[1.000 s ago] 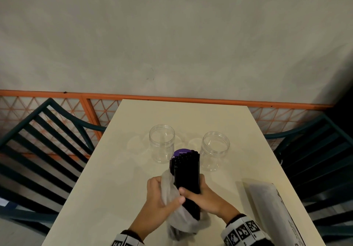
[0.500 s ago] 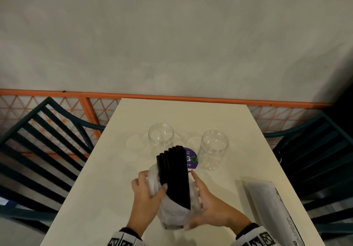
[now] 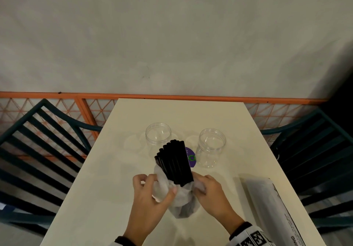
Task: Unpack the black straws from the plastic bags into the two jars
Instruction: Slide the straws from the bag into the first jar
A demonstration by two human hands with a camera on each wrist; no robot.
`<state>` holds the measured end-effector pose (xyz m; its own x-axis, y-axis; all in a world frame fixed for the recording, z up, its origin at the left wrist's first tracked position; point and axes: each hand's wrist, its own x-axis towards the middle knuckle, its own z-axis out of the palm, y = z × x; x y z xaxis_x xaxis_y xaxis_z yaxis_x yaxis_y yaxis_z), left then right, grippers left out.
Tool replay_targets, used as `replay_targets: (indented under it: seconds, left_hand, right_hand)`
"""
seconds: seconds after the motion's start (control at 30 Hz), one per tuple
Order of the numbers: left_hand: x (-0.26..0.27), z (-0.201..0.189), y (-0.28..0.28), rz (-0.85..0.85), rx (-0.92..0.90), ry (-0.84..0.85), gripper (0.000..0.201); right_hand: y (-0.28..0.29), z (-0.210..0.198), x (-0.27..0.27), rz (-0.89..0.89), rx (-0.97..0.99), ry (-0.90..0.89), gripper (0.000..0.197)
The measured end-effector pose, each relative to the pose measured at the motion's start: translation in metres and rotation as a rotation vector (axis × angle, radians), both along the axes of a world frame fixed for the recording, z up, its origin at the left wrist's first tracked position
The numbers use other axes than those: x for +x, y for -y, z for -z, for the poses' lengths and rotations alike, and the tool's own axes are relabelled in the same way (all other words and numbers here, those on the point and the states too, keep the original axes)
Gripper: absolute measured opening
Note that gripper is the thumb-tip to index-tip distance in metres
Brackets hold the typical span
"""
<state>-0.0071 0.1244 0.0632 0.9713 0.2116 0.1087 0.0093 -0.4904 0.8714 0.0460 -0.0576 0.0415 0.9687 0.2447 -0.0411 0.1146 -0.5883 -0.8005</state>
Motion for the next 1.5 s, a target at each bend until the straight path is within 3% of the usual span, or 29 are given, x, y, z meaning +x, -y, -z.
replay_targets:
  seconds: [0.1,0.23,0.3,0.37,0.43,0.5,0.57,0.7,0.87,1.03,1.17,1.27,1.33,1.43,1.5]
  left_hand:
    - [0.0,0.008,0.004,0.017,-0.006,0.061,0.029]
    - [-0.002,0.018,0.014,-0.023,0.035,0.137,0.041]
    - [-0.002,0.021,0.016,-0.053,0.048,0.165,0.044]
    - [0.0,0.024,0.016,-0.075,0.056,0.189,0.047]
    - [0.001,0.025,0.016,-0.069,0.081,0.226,0.047]
    - [0.002,0.025,0.018,-0.003,0.106,0.285,0.029]
    - [0.002,0.024,0.019,0.066,0.129,0.314,0.01]
    - [0.003,0.023,0.012,0.124,0.127,0.323,0.015]
    - [0.003,0.02,0.01,0.111,0.11,0.305,0.016]
    - [0.0,0.021,0.014,0.076,0.014,0.245,0.024]
    - [-0.001,0.022,0.014,0.101,0.054,0.199,0.028]
    - [0.0,0.023,0.019,0.059,0.057,0.168,0.014]
    - [0.003,0.024,0.019,0.003,0.078,0.167,0.025]
    - [0.006,0.027,0.016,-0.02,0.075,0.178,0.028]
    - [0.006,0.03,0.013,0.004,0.081,0.2,0.032]
  right_hand:
    - [-0.005,0.001,0.0,0.222,0.138,-0.059,0.019]
    - [-0.007,0.001,0.0,0.273,0.203,-0.063,0.019]
    - [-0.006,-0.006,-0.002,0.211,0.289,-0.13,0.016]
    - [-0.005,-0.013,-0.005,0.07,0.404,-0.252,0.03]
    - [-0.006,-0.017,-0.009,-0.025,0.435,-0.309,0.059]
    - [-0.009,-0.017,-0.01,-0.025,0.424,-0.271,0.072]
    - [-0.011,-0.016,-0.009,0.0,0.446,-0.222,0.069]
    - [-0.006,-0.013,-0.005,0.013,0.502,-0.186,0.049]
    - [-0.006,-0.007,-0.007,-0.094,0.423,-0.197,0.071]
    - [-0.003,0.003,-0.004,-0.02,0.408,-0.134,0.051]
    - [-0.003,0.013,-0.006,0.007,0.352,-0.084,0.039]
    - [-0.006,0.013,-0.007,-0.035,0.289,-0.035,0.038]
    - [-0.008,0.007,-0.01,-0.113,0.338,-0.086,0.036]
    - [-0.008,0.006,-0.012,-0.221,0.406,-0.205,0.055]
    - [-0.008,0.01,-0.009,-0.14,0.426,-0.223,0.06]
